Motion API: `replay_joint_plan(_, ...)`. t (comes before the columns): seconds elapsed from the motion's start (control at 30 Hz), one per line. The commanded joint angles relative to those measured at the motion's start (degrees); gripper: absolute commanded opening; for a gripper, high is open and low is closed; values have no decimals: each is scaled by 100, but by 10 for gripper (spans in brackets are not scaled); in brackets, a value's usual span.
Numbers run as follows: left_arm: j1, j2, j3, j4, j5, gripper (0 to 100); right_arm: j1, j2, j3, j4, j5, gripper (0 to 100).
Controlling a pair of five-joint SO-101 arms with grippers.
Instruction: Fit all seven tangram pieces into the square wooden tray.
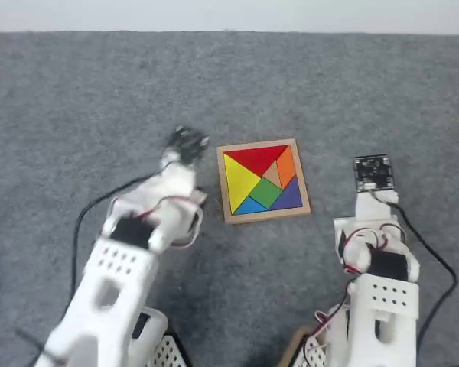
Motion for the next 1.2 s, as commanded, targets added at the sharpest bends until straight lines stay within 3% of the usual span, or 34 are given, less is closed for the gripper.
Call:
replay_joint_plan(0.0, -624, -1398, 778, -158, 62, 84, -330, -119, -35, 84, 26, 9)
replay_joint_plan(0.17, -985, -2743, 1622, -167, 62, 84, -927, -119, -26, 497, 26, 16)
replay_joint_plan(0.3, -993, -3956, 2237, -167, 62, 84, -980, -127, 9, 505, 26, 9)
replay_joint_plan(0.5, -993, -5749, 3257, -158, 70, 84, -971, -646, 958, -259, 18, 7)
replay_joint_plan(0.83, -985, -5503, 3248, -132, 70, 86, -971, -2923, 2303, -303, 18, 8)
replay_joint_plan(1.17, -985, -5503, 3248, -123, 70, 86, -963, -4215, 2242, 2009, 70, 8)
